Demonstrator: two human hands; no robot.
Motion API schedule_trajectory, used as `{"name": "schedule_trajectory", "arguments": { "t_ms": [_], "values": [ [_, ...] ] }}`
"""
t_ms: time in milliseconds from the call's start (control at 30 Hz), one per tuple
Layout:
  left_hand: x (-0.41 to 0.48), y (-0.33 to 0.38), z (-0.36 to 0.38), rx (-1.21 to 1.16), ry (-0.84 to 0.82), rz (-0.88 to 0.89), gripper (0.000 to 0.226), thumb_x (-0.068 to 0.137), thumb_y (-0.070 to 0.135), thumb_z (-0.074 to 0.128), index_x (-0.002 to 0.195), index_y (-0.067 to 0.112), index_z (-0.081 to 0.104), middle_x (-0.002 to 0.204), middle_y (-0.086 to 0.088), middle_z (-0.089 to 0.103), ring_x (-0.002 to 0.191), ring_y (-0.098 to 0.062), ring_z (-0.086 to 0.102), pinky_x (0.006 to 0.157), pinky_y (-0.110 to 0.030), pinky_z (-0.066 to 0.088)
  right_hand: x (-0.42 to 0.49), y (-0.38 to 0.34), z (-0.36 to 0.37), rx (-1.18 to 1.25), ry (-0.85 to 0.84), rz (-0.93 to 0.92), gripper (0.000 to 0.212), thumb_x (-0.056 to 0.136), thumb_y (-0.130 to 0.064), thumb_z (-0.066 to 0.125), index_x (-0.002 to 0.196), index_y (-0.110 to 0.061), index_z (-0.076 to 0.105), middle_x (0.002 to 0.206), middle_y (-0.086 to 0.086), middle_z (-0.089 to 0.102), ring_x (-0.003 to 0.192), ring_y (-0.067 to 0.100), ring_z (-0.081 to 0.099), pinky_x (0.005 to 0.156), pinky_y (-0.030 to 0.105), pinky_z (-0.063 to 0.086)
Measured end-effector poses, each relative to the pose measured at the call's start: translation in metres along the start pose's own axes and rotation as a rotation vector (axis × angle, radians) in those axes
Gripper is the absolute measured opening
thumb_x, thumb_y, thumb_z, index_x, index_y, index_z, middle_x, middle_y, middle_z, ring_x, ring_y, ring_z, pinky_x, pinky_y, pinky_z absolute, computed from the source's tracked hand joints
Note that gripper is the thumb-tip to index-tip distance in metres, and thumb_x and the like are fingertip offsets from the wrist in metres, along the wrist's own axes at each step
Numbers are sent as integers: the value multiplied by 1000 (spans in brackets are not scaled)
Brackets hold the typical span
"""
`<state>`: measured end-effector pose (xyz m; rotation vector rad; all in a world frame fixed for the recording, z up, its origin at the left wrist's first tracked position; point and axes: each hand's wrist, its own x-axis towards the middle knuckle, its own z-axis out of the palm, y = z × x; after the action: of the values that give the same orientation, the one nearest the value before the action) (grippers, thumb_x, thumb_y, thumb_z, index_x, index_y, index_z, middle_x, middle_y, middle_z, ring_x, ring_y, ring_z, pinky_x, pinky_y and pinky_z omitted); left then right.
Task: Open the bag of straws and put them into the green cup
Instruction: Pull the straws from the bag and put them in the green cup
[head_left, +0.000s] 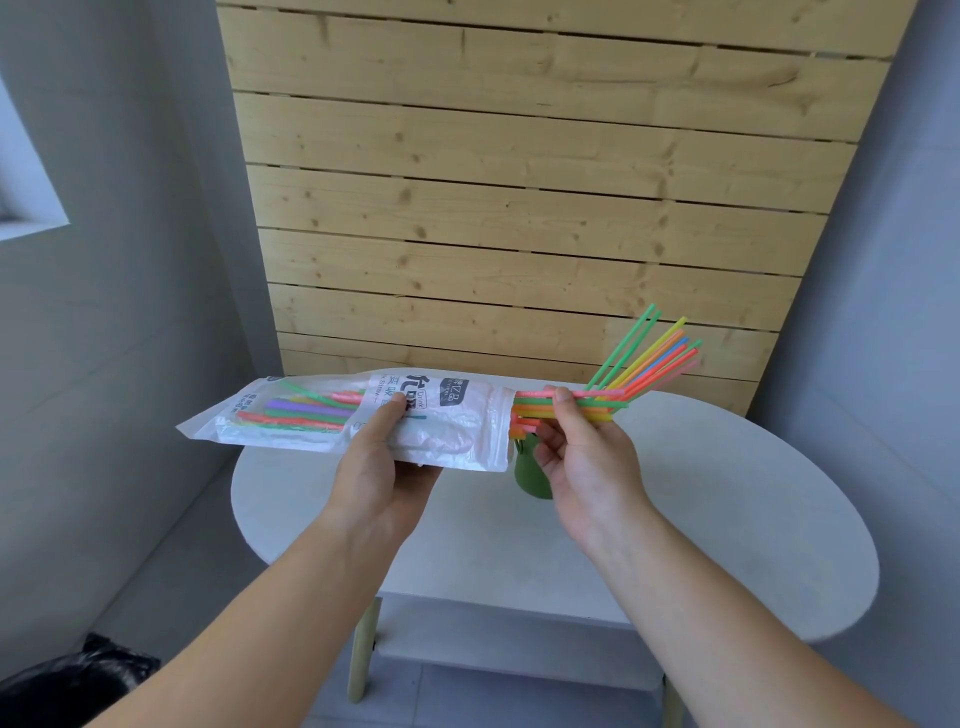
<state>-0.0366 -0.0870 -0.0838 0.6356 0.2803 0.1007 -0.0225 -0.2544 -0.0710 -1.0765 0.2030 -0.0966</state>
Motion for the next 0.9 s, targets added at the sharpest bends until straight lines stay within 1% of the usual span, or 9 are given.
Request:
{"name": "schedule_trajectory", "arguments": {
  "t_ms": [67,200,300,400,567,700,767,833,900],
  "values": [
    [-1,0,0,-21,13,-16,11,98,11,65,105,9,73,102,-7,82,89,-22,80,73,-37,66,1,-3,-2,-32,9,-78,15,97,-23,66,88,-13,74,75,2,70,68,14,63,68,28,52],
    [1,4,-2,-48,35,-17,11,99,11,64,106,9,72,98,-7,82,85,-22,81,67,-36,65,7,-17,-9,-95,32,-216,19,98,-24,65,87,-11,73,65,-3,71,63,11,68,67,29,58],
    [6,10,-6,-74,69,-1,11,98,11,65,107,9,72,101,-7,82,84,-22,81,65,-36,65,14,-34,-20,-161,47,-320,23,100,-24,61,82,-13,71,63,-4,72,60,12,69,73,35,60],
    [11,11,-11,-74,100,8,11,98,11,66,108,10,71,93,-6,83,80,-20,81,63,-35,65,22,-50,-32,-186,83,-382,25,101,-23,59,79,-15,70,62,-3,71,59,13,68,70,34,59],
    [16,7,-15,-41,109,23,12,98,12,66,109,11,70,93,-4,83,81,-19,81,65,-35,66,32,-74,-55,-315,248,-463,25,98,-27,59,76,-17,67,51,-7,66,48,8,65,65,34,57],
    [19,5,-15,-17,92,38,14,98,12,66,111,12,69,90,-3,83,82,-19,81,65,-35,65,34,-89,-68,-370,342,-534,23,93,-28,57,74,-20,65,48,-10,66,46,6,65,62,34,57],
    [19,3,-15,-8,81,40,15,98,12,65,112,12,69,90,-3,83,82,-19,80,67,-35,66,34,-90,-73,-416,379,-573,23,92,-31,57,73,-21,64,48,-12,65,45,5,65,64,36,60],
    [20,1,-14,0,81,40,17,98,12,66,114,12,69,91,-2,83,85,-18,80,71,-35,66,33,-89,-75,-491,394,-607,25,92,-33,55,72,-21,64,48,-9,66,46,7,66,66,38,61],
    [20,0,-14,7,76,39,16,98,12,66,113,13,69,91,-2,83,85,-18,80,71,-35,66,33,-87,-74,-566,396,-637,29,91,-35,54,73,-14,65,52,-4,66,50,10,69,68,44,62]
  ]
}}
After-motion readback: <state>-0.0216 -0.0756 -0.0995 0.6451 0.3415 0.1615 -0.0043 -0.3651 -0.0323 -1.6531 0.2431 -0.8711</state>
